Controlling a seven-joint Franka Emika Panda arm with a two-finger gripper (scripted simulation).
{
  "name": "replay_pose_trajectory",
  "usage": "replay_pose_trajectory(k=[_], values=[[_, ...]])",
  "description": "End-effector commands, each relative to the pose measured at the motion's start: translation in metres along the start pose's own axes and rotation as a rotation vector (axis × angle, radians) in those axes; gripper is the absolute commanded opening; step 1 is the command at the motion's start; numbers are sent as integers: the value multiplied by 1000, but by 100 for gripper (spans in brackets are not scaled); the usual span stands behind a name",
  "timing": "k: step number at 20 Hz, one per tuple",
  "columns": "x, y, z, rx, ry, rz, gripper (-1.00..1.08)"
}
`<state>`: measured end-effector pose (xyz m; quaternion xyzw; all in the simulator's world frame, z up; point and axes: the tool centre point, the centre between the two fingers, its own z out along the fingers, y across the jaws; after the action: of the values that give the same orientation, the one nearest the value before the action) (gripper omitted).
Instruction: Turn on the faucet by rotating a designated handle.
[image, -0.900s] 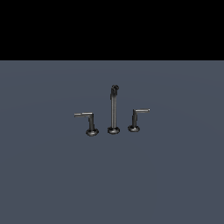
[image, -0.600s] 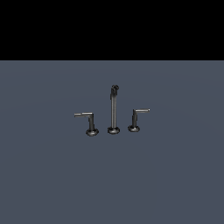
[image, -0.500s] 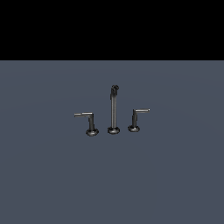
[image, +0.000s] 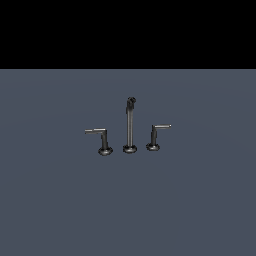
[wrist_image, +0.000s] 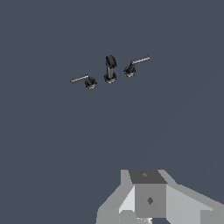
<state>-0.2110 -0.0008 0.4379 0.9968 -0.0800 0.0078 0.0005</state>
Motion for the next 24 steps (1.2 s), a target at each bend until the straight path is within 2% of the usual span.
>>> replay_pose_trajectory(k=[1,12,24], values=[[12,-4,15,0,-1,52,-100],[78,-17,92,0,-4,325,-100],[148,-10,172,-1,-8,606,-100]])
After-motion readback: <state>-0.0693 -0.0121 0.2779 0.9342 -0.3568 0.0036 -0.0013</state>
